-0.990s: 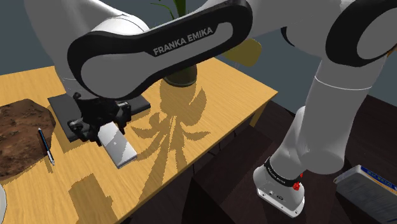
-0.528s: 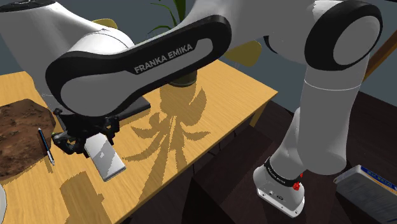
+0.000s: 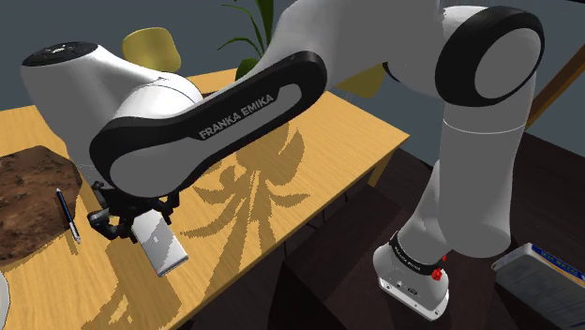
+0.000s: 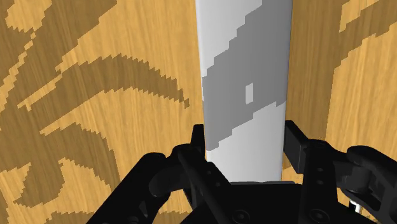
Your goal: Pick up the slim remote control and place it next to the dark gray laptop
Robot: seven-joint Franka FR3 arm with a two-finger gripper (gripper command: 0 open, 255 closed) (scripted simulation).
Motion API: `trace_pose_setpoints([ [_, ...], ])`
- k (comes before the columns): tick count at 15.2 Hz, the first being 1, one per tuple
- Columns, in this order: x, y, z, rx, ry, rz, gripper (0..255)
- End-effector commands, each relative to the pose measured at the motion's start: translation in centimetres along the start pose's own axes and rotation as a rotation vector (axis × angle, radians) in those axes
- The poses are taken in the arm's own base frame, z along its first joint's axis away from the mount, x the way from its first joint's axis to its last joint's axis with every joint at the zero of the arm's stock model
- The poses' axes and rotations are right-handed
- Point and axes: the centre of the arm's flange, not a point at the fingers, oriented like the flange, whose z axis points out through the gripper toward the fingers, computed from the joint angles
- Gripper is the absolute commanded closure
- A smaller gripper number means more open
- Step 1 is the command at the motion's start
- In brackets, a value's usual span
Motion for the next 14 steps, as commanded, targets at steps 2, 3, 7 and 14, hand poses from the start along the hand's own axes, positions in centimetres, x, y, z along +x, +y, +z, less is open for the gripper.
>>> trace_pose_setpoints([
  [2, 0.0, 0.0, 1.6, 0.001, 0.001, 0.0, 255],
  [3, 0.0, 0.0, 2.1, 0.001, 0.001, 0.0, 255],
  [7, 0.0, 0.0, 2.7, 0.001, 0.001, 0.0, 255],
  [14, 0.0, 0.0, 2.7, 0.001, 0.001, 0.0, 0],
])
